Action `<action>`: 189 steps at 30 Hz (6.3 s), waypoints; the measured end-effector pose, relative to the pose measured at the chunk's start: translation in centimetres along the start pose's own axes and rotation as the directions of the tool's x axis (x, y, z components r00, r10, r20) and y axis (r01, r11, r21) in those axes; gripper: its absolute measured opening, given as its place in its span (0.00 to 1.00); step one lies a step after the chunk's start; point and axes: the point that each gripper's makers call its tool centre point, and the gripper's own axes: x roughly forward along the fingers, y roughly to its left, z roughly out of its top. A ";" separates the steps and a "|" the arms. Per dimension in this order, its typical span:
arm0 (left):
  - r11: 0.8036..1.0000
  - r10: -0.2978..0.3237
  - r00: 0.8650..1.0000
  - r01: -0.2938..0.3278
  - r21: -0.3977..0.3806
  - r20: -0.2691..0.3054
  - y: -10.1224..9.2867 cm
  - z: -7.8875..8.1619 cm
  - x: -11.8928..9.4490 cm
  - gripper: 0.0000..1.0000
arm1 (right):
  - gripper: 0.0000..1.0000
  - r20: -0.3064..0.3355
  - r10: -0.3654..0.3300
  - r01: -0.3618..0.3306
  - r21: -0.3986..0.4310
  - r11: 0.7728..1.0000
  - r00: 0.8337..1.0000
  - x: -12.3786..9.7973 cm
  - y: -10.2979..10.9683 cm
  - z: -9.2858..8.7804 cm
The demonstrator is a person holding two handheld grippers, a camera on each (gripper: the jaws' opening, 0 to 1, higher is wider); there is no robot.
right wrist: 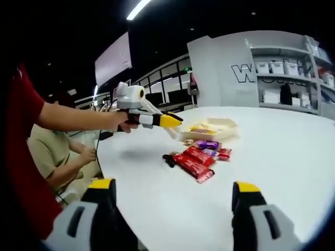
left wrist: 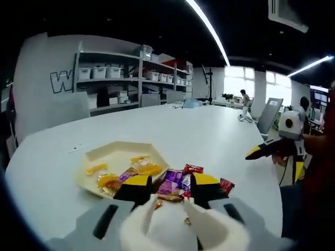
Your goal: Place the target food into the container with the food tongs after gripping and lifting it, then release it inside without dropping or visibly crushing the food.
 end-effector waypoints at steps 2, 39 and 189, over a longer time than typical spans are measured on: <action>1.000 -0.016 1.000 0.016 0.002 -0.005 -0.7 -0.4 0.1 0.28 | 0.91 0.000 0.003 -0.003 0.001 1.000 1.000 0.0 0.1 -0.1; 0.994 -0.104 0.991 0.106 0.023 -0.087 -3.9 -3.9 0.1 0.28 | 0.91 0.006 0.004 -0.005 0.011 1.000 1.000 -0.2 0.3 0.1; 0.992 0.125 0.992 -0.125 0.002 0.023 5.5 3.4 1.3 0.21 | 0.90 -0.022 -0.039 0.040 0.020 0.999 0.999 -1.5 -1.2 -1.0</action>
